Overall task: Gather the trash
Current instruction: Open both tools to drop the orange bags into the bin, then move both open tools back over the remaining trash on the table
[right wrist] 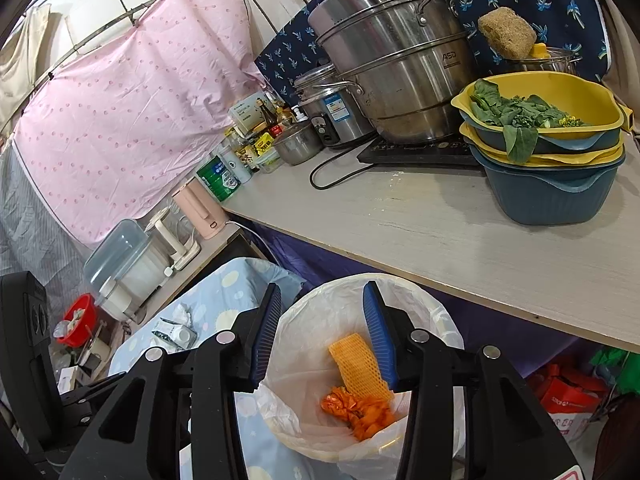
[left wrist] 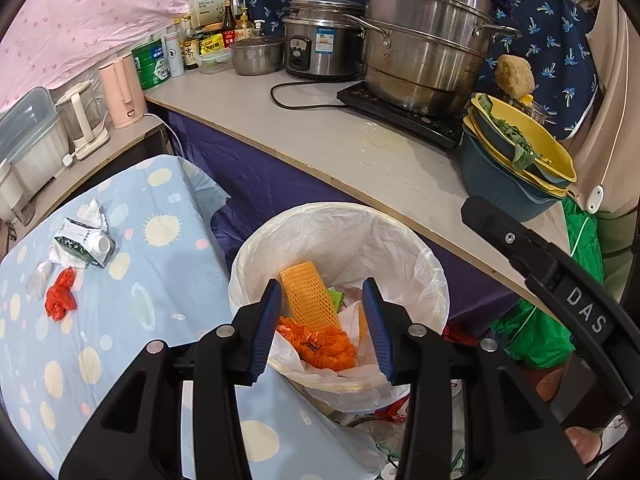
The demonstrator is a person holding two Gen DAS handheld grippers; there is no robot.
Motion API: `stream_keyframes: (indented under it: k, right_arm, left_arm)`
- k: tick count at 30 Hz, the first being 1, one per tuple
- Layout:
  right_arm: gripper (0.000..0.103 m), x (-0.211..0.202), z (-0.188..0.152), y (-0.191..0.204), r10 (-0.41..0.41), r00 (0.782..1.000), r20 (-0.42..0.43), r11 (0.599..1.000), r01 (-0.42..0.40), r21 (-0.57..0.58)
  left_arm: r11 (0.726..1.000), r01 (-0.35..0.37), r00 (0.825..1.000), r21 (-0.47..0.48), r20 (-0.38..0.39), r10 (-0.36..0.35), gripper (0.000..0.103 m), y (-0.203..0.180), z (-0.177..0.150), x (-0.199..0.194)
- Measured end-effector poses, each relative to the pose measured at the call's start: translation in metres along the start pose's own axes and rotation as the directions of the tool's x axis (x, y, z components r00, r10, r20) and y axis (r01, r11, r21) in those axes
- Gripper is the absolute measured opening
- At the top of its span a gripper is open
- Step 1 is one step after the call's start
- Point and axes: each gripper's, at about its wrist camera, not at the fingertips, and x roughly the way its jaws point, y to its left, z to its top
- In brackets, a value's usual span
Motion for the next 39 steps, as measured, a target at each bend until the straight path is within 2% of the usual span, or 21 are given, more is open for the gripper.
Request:
stream_keyframes:
  k: [22, 35, 39]
  right_arm:
    - [0.045, 0.006, -0.006, 0.038, 0.027, 0.999, -0.02, 0.998, -0.028, -0.059]
    - [0.045, 0.024, -0.02, 0.095, 0.061, 0.996, -0.066, 0.988, -0.07, -0.14]
    - [0.051, 0.031, -0.028, 0.117, 0.074, 0.994, -0.084, 0.982, -0.087, -0.169]
  left_arm:
    - [0.998, -0.021, 0.999, -0.065, 0.024, 0.022, 0.041, 0.037, -0.008, -0.019]
    - [0.983, -0.064, 0.996, -0.171, 0.045, 0.073, 0.053, 0.096, -0.02, -0.035]
    - [0.972, -0.082, 0.994, -0.219, 0.047, 0.095, 0.059, 0.121, -0.027, -0.039]
